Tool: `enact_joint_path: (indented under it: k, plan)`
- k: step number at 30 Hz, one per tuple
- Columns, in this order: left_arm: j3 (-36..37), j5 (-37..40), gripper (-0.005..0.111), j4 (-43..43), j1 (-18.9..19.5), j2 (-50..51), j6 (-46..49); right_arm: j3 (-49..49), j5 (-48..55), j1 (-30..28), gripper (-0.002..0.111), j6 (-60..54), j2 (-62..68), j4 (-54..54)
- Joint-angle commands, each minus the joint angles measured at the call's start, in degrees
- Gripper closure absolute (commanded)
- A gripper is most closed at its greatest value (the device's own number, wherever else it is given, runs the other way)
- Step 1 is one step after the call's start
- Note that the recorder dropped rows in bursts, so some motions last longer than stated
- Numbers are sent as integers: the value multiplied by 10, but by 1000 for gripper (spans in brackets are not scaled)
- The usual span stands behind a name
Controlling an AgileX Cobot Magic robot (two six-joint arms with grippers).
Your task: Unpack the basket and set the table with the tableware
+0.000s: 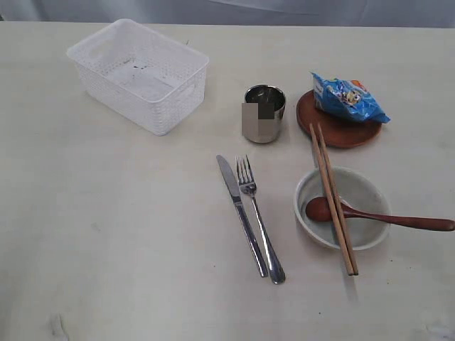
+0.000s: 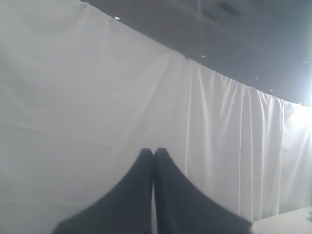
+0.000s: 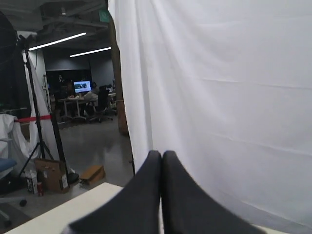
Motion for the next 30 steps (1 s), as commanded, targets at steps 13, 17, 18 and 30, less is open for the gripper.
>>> enact_joint_path:
  k: [13, 17, 18, 30]
  plan:
    - [2, -2, 107, -1, -2, -7, 3, 3, -3, -4, 109, 3, -20, -3]
    - [2, -2, 107, -1, -2, -7, 3, 3, -3, -4, 109, 3, -20, -3]
    - [2, -2, 107, -1, -2, -7, 3, 3, -3, -4, 109, 3, -20, -3]
    - [2, -2, 107, -1, -2, -7, 5, 3, -3, -4, 109, 3, -20, -3]
